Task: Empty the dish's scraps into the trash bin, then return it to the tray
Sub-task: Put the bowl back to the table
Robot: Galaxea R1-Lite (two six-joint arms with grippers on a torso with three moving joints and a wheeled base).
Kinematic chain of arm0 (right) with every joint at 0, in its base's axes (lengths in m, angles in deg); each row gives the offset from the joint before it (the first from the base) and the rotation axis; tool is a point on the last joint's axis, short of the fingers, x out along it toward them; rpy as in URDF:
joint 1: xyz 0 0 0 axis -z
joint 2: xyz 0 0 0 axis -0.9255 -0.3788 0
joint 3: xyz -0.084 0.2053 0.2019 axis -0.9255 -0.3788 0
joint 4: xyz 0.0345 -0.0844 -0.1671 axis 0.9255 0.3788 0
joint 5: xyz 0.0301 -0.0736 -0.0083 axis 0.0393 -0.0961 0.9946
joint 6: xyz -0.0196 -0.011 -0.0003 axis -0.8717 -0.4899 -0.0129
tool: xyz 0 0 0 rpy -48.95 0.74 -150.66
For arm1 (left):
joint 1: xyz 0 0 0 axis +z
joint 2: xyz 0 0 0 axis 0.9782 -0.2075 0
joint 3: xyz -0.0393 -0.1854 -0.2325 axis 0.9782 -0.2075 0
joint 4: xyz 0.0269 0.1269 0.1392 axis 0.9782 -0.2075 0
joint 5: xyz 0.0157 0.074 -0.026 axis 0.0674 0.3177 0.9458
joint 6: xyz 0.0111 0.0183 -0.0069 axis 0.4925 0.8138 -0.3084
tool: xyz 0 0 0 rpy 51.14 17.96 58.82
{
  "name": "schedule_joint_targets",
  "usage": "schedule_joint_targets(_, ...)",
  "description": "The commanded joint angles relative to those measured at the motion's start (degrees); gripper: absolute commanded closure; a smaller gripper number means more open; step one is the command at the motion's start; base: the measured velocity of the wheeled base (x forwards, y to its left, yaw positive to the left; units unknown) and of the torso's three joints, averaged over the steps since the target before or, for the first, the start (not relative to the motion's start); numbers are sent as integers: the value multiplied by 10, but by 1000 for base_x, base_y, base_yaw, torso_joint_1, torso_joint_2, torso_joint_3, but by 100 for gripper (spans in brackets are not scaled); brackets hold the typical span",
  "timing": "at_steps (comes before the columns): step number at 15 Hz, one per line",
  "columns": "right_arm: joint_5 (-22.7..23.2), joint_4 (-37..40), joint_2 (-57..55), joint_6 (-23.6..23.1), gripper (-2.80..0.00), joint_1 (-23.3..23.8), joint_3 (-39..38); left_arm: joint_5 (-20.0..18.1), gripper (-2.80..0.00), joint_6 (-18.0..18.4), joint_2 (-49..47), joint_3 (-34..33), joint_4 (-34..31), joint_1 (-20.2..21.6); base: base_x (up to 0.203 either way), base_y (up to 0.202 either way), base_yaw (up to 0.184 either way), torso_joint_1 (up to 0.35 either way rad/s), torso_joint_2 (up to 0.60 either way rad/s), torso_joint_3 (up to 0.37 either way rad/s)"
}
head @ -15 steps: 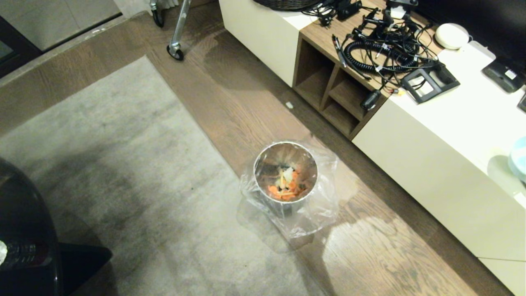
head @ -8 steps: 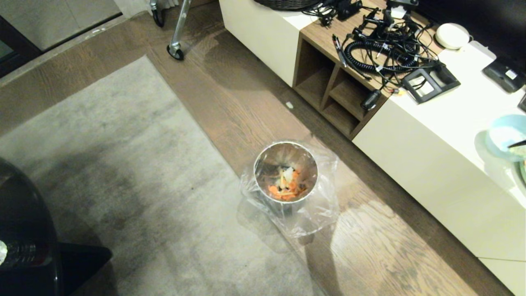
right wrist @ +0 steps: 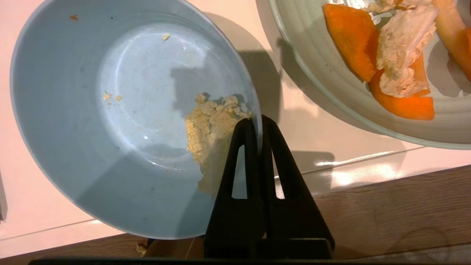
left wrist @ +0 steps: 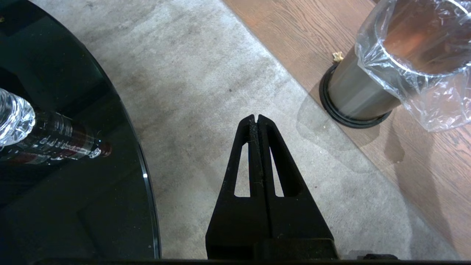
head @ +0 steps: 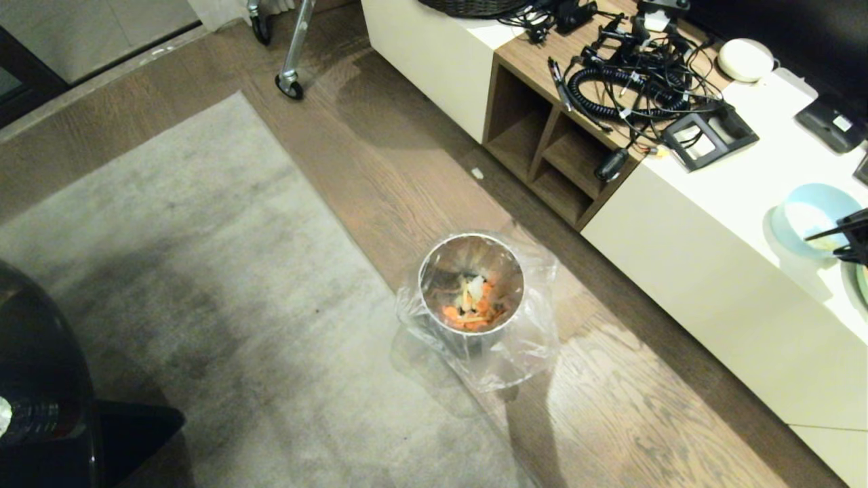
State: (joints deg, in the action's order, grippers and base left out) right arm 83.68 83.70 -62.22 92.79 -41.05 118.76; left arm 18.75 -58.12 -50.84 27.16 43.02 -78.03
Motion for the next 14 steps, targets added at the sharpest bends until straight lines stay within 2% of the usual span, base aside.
schedule_joint_targets(1, 0, 1, -16, 3, 0, 3, 0, 0, 0, 0, 0, 0, 0, 0, 0, 0, 0, 0, 0, 0)
schedule_joint_targets(4, -1, 0, -31, 2, 0, 7, 0, 0, 0, 0, 0, 0, 0, 0, 0, 0, 0, 0, 0, 0)
schedule_joint_targets(5, 0, 0, -32, 2, -280, 9, 1, 0, 0, 0, 0, 0, 0, 0, 0, 0, 0, 0, 0, 0)
schedule_joint_targets(9, -1, 0, -38, 2, -280, 10, 19, 0, 0, 0, 0, 0, 0, 0, 0, 0, 0, 0, 0, 0)
schedule_joint_targets(14, 0, 2, -51, 3, -280, 10, 78, 0, 0, 0, 0, 0, 0, 0, 0, 0, 0, 0, 0, 0)
